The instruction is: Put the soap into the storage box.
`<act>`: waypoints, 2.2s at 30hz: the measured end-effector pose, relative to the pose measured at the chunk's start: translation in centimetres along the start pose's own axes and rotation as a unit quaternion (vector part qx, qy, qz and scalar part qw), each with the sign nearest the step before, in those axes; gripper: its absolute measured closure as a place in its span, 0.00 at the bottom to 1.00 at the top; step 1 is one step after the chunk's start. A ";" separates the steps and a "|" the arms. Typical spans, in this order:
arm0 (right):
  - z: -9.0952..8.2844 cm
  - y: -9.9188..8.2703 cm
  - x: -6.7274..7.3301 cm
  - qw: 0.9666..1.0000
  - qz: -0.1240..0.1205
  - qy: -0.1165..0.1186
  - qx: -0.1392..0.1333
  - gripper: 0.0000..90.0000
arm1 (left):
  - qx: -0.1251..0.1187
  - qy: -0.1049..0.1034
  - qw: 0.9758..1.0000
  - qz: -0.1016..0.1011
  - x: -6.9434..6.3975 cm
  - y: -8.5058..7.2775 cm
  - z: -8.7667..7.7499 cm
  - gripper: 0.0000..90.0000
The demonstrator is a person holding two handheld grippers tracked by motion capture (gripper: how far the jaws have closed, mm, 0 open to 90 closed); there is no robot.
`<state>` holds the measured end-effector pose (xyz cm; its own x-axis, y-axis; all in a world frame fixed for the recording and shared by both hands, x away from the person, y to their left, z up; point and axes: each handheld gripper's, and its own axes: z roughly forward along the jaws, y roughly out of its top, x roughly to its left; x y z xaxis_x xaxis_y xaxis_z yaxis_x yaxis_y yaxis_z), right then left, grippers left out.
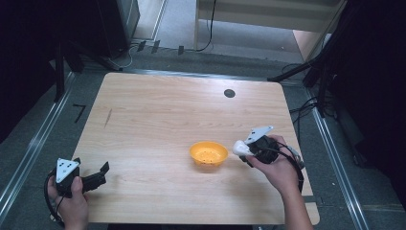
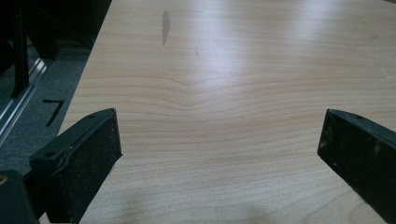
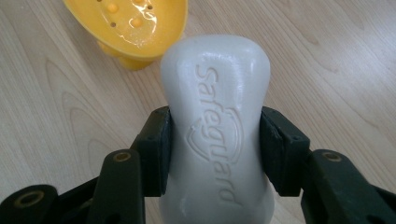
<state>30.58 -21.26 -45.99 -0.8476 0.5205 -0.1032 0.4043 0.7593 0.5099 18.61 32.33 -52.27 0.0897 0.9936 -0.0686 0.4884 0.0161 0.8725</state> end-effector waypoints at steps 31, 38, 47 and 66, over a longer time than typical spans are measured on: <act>0.9 3.8 1.2 0.998 -0.058 0.021 -0.005 0.56 | 0.000 -0.001 1.000 -0.004 0.1 0.0 0.0 0.00; 1.1 4.6 1.5 0.997 -0.068 0.025 -0.002 0.56 | 0.000 -0.001 1.000 -0.004 0.1 0.0 0.0 0.00; 1.6 5.2 1.7 0.997 -0.077 0.028 -0.007 0.56 | 0.001 -0.002 1.000 -0.004 0.1 0.0 0.0 0.00; 2.9 7.1 2.7 0.994 -0.100 0.041 -0.014 0.56 | 0.000 -0.002 1.000 -0.006 0.2 0.0 0.0 0.00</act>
<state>32.17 -13.33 -45.15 -0.9352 0.3269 -0.1359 0.2166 0.8321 0.5106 18.66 32.48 -52.28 0.0870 0.9928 -0.0819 0.4894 0.0290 0.8716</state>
